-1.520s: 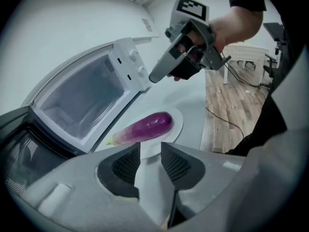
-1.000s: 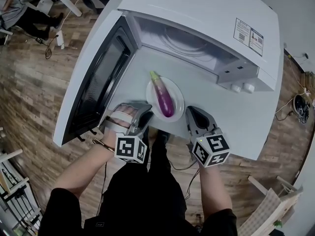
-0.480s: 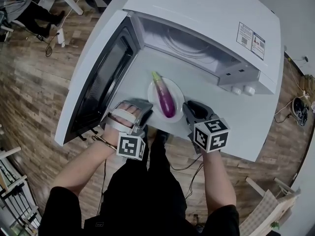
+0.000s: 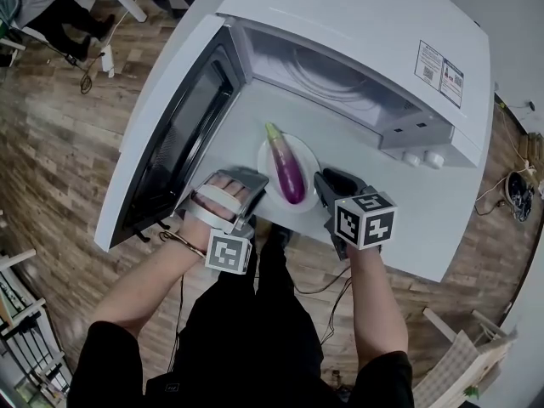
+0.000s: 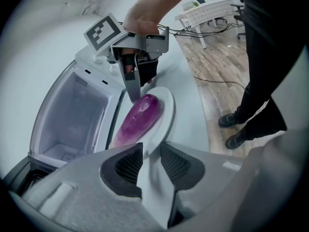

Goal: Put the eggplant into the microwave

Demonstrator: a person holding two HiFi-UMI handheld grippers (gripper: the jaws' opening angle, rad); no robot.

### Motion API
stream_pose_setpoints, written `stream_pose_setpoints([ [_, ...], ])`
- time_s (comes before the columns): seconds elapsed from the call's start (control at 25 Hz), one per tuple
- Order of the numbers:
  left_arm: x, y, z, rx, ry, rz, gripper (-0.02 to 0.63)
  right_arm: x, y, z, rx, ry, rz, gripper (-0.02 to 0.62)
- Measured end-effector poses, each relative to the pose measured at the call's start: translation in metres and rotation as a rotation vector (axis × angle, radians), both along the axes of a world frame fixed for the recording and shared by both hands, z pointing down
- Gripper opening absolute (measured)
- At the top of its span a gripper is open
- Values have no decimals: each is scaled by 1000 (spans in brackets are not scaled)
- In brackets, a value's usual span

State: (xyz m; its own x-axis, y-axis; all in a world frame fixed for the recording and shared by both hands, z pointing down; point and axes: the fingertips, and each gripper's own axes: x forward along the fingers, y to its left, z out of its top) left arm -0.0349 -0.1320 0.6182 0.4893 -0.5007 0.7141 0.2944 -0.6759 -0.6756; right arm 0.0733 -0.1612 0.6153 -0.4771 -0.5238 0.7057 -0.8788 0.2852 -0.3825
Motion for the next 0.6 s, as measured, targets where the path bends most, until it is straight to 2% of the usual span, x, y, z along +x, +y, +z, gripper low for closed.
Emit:
stream_pose_setpoints([
  [0.12,0,-1,1,34,-21,27,118,0,-2,0,-3,-16,3,86],
  [0.32,9,-2,-2,92,-13,72,114,-2,-8,1,6,-16,1,71],
  [0.6,16,6,-3,191,-49,182,70,-6,-16,0,11,-15,-7,67],
])
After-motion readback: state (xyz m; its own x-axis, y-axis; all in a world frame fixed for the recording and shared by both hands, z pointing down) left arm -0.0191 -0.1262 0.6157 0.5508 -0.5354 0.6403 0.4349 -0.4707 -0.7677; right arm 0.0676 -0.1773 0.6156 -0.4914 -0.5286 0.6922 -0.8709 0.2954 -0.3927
